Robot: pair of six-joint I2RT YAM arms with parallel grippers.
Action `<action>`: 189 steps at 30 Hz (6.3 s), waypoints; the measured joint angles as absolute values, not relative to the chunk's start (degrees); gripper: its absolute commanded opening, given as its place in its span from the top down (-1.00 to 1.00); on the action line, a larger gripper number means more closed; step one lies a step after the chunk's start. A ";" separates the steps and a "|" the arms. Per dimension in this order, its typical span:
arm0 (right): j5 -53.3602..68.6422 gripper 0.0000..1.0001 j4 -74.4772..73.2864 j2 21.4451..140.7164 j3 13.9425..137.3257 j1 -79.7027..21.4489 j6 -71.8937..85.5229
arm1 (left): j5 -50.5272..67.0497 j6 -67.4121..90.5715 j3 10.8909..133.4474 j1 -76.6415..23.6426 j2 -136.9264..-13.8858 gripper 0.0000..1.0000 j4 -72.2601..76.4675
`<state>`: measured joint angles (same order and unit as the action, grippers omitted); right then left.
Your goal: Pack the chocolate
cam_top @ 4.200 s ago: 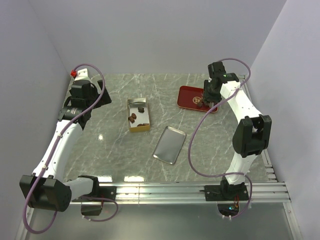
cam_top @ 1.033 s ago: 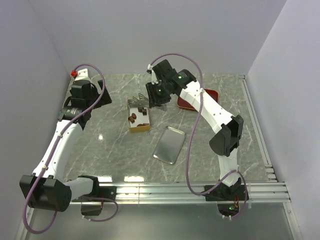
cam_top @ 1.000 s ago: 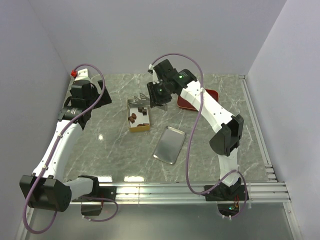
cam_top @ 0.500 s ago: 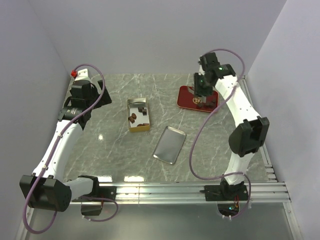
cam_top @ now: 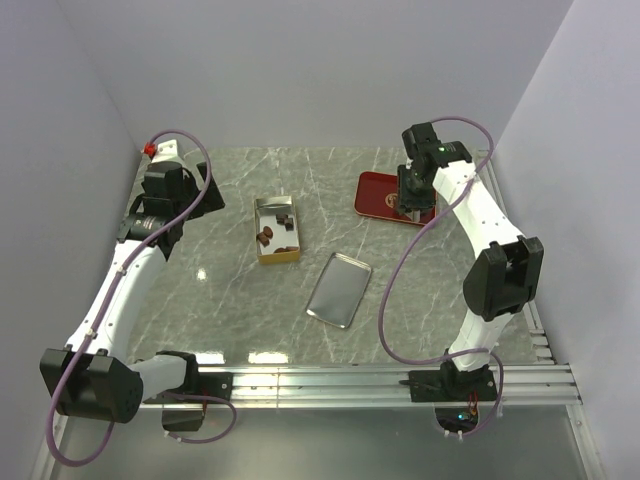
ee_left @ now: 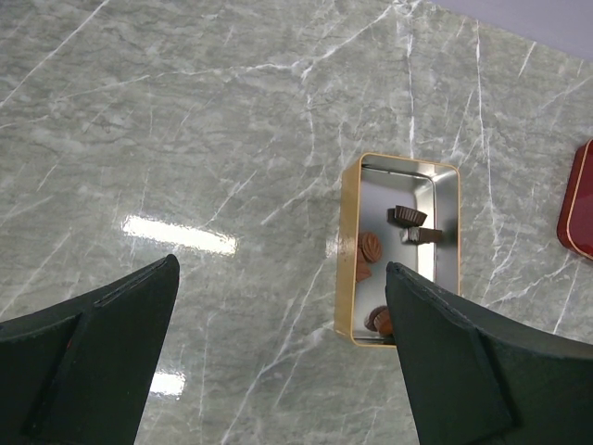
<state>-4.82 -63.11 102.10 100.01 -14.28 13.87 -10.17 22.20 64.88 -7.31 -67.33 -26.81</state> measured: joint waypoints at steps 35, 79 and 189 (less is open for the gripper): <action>-0.62 0.05 -59.51 104.18 95.20 -10.94 17.74 | -10.22 22.15 64.97 -7.62 -69.30 -0.99 -26.89; 5.56 0.33 -66.85 114.80 123.87 -28.62 15.81 | -10.35 22.13 64.97 -7.70 -70.13 -0.99 -26.81; -3.64 0.08 -58.37 104.14 94.30 -7.22 16.03 | -10.31 22.13 64.95 -7.70 -69.21 -0.99 -26.81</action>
<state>-3.64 -58.37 104.14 94.30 -7.22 16.03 -10.31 22.13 64.95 -7.70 -69.21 -26.81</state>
